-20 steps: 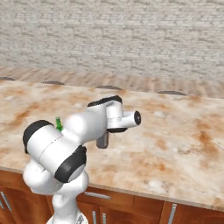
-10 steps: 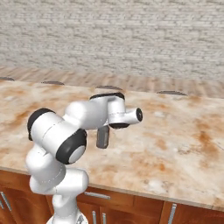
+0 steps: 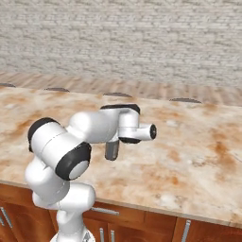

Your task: Move the drinks to the dining counter.

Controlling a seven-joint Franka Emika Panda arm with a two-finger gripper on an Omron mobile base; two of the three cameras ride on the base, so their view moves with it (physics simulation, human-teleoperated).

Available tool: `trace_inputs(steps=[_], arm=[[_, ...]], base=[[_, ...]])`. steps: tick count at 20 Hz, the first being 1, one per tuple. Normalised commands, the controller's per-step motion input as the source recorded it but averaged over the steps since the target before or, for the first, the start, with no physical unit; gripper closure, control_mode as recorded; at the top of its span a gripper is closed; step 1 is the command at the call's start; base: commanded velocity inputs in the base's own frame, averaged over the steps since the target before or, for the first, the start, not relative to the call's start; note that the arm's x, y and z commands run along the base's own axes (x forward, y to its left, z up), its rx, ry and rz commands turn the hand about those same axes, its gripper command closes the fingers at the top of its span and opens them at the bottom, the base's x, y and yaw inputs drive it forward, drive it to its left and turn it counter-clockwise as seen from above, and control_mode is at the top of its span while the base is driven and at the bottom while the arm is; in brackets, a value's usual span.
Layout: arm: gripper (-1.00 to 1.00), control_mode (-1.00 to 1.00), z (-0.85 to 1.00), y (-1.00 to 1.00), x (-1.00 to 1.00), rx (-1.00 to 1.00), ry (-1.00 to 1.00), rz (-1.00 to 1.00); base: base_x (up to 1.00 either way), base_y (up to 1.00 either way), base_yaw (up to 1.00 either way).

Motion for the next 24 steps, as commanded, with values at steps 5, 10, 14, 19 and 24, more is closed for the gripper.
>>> trace_inputs(steps=[5, 10, 14, 19, 24], arm=[[1.0, -1.0, -0.09, 0.14, 0.0, -0.01, -0.11, 0.0], [1.0, -1.0, -0.04, 0.11, 0.0, -0.02, -0.01, 0.0], [-1.0, -1.0, 0.0, 0.0, 0.0, 0.0, 0.0, 0.0], [-1.0, -1.0, 0.0, 0.0, 0.0, 0.0, 0.0, 0.0], [-1.0, -1.0, 0.0, 0.0, 0.0, 0.0, 0.0, 0.0]], base=[[0.0, 0.0, 0.0], [0.0, 0.0, 0.0], [0.0, 0.0, 0.0], [0.0, 0.0, 0.0], [0.0, 0.0, 0.0]])
